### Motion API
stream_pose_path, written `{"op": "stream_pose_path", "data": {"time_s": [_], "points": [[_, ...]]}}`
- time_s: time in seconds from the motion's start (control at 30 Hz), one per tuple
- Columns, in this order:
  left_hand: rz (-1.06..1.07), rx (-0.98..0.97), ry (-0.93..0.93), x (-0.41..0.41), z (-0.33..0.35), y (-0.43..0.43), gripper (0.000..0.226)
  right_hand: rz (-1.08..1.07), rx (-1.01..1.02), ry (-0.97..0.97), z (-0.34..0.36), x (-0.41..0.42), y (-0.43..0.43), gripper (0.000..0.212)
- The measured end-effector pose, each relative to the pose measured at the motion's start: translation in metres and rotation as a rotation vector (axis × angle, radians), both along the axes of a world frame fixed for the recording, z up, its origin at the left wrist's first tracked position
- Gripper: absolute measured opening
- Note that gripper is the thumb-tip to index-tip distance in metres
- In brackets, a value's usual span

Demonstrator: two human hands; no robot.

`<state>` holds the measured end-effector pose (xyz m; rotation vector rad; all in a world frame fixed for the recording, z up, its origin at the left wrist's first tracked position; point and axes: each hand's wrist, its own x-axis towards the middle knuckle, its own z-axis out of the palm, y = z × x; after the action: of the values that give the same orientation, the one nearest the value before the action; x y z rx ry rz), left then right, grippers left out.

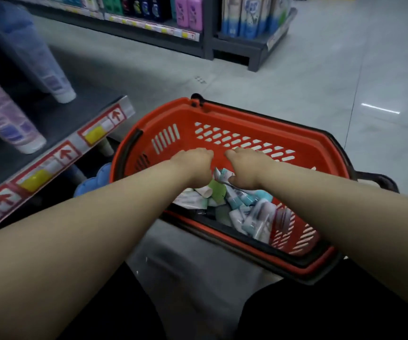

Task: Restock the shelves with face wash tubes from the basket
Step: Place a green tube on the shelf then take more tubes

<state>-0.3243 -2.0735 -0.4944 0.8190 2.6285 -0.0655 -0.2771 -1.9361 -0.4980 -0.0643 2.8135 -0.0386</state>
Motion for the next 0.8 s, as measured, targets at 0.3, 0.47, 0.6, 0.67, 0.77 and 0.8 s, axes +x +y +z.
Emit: {"op": "stream_pose_path", "data": {"time_s": [0.3,0.47,0.6,0.67,0.77,0.8], "points": [[0.253,-0.022,-0.358,-0.056,-0.080,0.033,0.029,-0.177,-0.310,-0.133,-0.096,-0.063,0.002,0.033],[0.484,-0.005,-0.605,-0.069,-0.119,0.026,0.017,-0.266,-0.486,-0.298,-0.151,-0.085,-0.023,0.032],[0.744,0.111,-0.778,-0.068,-0.144,0.020,0.020,-0.392,-0.674,-0.422,-0.177,-0.087,-0.030,0.051],[0.863,0.187,-0.792,-0.065,-0.145,0.022,0.027,-0.564,-0.834,-0.429,-0.184,-0.079,-0.032,0.040],[1.030,0.330,-0.853,-0.065,-0.146,0.021,0.027,-0.791,-1.046,-0.454,-0.179,-0.073,-0.036,0.020],[1.090,0.355,-0.867,-0.063,-0.145,0.019,0.029,-0.795,-1.076,-0.459,-0.175,-0.073,-0.037,0.021]]}}
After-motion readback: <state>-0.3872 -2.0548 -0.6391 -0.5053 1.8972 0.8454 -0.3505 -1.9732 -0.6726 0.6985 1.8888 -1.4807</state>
